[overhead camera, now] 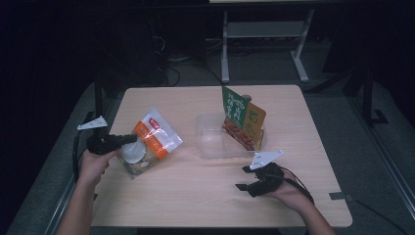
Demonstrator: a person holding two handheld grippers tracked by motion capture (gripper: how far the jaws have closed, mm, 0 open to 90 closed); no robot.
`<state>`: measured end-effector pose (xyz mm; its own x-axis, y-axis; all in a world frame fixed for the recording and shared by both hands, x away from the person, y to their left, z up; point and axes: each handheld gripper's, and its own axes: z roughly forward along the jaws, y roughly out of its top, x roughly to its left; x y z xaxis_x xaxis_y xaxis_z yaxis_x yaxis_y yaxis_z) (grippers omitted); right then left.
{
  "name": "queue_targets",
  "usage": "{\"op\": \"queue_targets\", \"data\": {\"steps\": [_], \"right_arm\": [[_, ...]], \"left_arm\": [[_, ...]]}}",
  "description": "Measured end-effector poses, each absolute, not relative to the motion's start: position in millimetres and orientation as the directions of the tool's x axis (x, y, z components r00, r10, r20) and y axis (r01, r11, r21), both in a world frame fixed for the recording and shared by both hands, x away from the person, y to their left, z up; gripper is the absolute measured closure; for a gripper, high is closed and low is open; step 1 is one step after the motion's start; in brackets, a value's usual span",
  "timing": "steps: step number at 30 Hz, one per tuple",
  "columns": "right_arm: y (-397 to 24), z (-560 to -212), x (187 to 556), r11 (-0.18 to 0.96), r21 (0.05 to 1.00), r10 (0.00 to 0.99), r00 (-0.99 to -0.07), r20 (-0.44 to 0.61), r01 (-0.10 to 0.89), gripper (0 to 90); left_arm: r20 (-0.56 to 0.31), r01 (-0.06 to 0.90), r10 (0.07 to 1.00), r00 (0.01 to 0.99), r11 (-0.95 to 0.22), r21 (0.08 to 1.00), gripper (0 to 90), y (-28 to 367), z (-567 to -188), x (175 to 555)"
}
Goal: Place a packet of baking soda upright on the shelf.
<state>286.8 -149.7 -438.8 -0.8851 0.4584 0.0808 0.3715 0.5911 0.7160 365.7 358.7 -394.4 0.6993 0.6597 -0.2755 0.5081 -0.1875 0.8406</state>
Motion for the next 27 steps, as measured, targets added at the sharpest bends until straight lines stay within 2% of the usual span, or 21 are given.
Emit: {"op": "queue_targets", "data": {"steps": [14,27], "right_arm": [[-150.6,-437.0,286.2,0.582,0.728,0.448,-0.89,0.085,0.362,35.1],[-149.1,-433.5,284.3,0.534,0.756,0.428,-0.892,0.143,0.378,36.4]], "left_arm": [[-0.288,0.441,0.529,0.798,-0.187,0.878,89.9,313.5,-370.8,351.5],[-0.299,0.407,0.42,0.857,-0.194,0.893,89.9,262.7,-361.5,337.8]]}}
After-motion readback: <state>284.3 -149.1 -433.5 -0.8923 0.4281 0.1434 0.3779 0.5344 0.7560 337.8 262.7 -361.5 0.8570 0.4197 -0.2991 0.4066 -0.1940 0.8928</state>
